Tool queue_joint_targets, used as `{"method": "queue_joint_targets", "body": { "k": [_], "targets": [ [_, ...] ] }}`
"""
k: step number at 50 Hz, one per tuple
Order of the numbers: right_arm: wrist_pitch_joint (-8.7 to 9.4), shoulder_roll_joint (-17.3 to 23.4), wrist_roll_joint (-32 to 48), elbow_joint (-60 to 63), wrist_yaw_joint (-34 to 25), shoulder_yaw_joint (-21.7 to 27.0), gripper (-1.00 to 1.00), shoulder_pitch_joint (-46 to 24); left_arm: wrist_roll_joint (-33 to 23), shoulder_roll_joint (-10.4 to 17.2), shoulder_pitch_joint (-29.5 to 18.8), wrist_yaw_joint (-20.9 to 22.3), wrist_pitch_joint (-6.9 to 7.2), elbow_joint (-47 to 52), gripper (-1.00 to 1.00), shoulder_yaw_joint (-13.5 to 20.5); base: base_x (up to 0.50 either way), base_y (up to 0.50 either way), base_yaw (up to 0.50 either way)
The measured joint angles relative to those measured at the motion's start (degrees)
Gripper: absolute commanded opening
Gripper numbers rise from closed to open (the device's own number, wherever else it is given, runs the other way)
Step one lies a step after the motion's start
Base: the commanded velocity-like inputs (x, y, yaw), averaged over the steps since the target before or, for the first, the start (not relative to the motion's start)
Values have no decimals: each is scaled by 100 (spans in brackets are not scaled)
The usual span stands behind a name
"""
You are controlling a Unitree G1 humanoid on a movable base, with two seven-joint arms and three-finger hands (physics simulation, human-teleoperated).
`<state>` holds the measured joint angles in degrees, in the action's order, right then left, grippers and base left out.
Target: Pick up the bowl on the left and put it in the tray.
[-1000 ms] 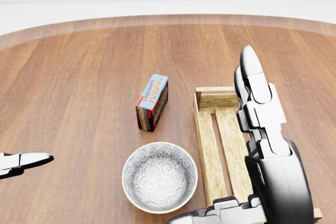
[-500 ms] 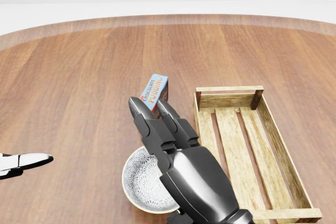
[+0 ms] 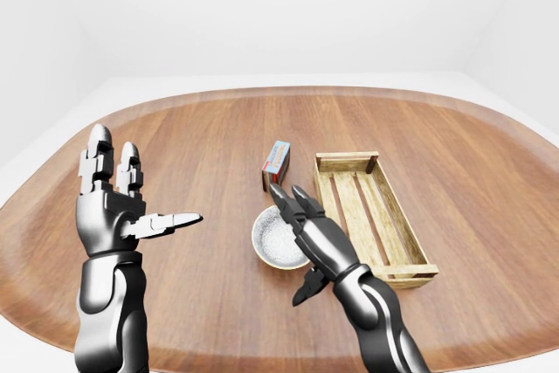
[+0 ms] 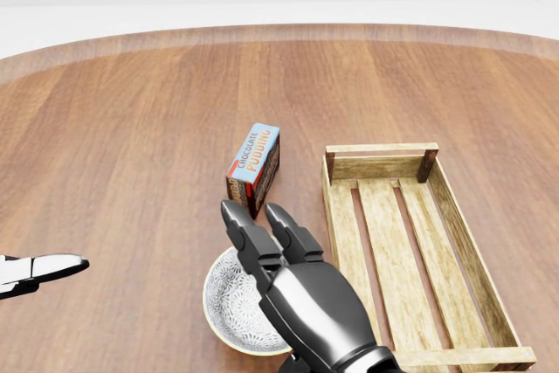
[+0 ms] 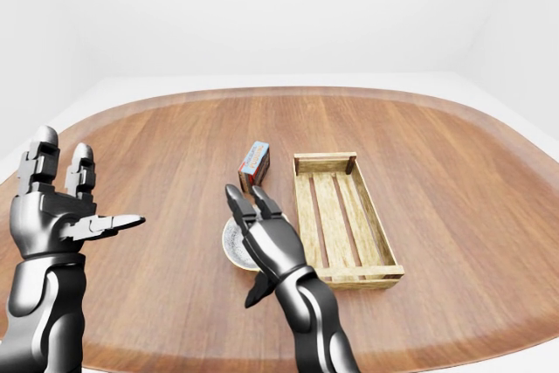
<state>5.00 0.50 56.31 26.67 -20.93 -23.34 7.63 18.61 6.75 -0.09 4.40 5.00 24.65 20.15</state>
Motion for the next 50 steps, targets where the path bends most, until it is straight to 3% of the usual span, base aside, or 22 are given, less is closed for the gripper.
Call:
{"method": "queue_joint_targets", "body": {
  "k": [50],
  "targets": [
    [0, -273, 129, -2311, 803, 343, 100, -450, -22, 7, -6, -4, 0, -41, 100, 6, 0, 0, 0]
  ]
}}
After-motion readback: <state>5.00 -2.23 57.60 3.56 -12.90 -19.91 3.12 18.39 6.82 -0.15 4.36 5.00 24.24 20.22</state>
